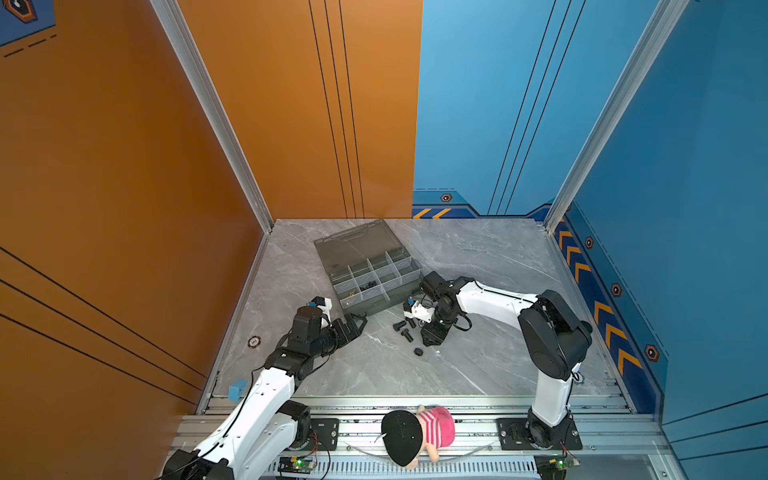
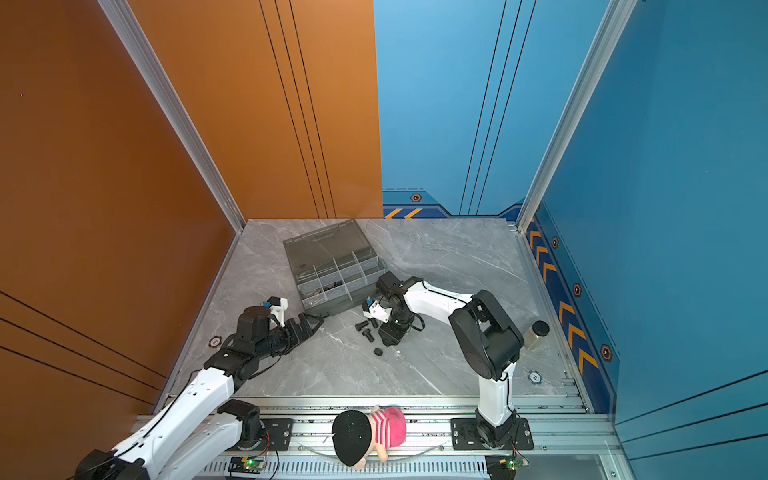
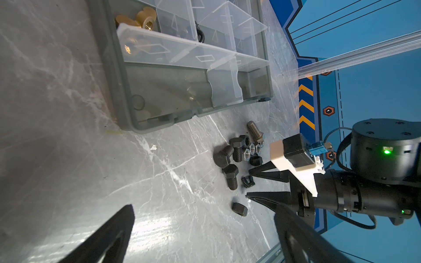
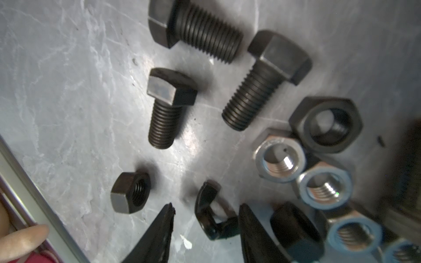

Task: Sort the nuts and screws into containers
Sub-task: 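Move the right gripper back to the parts and lower to a black wing nut, then close the right gripper on the black wing nut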

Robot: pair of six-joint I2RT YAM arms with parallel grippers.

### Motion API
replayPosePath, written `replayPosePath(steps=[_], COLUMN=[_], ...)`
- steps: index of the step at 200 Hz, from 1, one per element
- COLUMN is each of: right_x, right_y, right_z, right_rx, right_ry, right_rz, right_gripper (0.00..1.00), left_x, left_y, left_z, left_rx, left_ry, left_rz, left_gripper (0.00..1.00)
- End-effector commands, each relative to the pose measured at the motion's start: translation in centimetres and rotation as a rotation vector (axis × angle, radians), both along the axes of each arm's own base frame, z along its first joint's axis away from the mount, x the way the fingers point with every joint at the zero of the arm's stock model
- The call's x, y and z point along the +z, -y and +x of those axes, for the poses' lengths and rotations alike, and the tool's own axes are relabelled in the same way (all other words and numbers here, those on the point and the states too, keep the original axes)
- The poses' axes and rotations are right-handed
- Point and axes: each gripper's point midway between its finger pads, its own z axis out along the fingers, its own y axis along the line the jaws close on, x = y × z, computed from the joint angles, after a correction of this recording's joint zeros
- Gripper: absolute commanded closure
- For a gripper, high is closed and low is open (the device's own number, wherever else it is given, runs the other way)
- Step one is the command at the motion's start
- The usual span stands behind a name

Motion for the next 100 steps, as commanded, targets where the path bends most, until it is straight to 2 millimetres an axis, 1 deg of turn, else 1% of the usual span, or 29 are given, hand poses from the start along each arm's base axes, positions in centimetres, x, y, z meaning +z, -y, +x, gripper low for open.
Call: replayPosePath(steps=[1,24,78,100], right_x=[-0.3,-0.4,-0.6,-0.5], right_y=[0.7,0.8,1.4,1.6], right_z=[-1.0,-1.4,-2.2,-2.2], right_rx=[0.012,0.009,-0.003,-0.008], right_ry=[-0.029,-0.038,-0.053,-0.048], right_rz=[-0.032,-0.03,-0.042,-0.048], right_gripper=[0.56,0.58,0.59,0.6], left_x=[0.8,0.8,0.9,0.9], left_y=[0.2,0.2,0.2,0.2], left_z=[0.1,0.1,0.1,0.1], left_rx=[-0.02,-0.019,-0.018,-0.019], left_ry=[0.02,0.021,0.022,0.023], left_rz=[0.014,0.015,0.014,0.014], left_gripper=[0.02,0.02,0.02,0.02])
